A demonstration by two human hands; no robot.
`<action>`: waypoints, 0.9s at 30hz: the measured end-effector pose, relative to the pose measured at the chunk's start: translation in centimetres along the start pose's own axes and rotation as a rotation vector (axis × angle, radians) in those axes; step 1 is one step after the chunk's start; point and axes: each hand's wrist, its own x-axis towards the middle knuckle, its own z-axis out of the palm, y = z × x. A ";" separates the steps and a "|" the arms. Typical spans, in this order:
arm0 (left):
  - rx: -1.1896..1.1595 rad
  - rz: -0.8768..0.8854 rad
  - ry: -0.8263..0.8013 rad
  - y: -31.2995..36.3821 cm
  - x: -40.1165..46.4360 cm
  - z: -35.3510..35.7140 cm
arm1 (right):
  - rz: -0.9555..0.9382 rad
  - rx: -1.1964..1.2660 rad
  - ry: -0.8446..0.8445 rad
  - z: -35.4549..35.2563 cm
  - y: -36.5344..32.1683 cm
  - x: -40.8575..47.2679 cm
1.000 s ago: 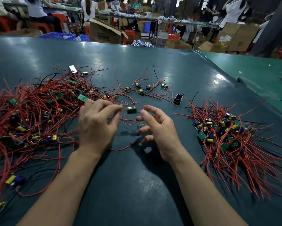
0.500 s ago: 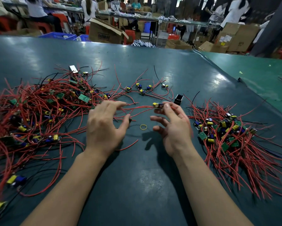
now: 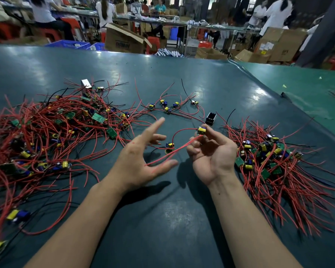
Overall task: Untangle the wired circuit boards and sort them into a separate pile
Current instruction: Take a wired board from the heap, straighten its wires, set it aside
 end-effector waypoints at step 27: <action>0.236 -0.056 0.610 0.3 0.3 -0.3 | -0.141 -0.211 0.036 0.3 0.1 -0.4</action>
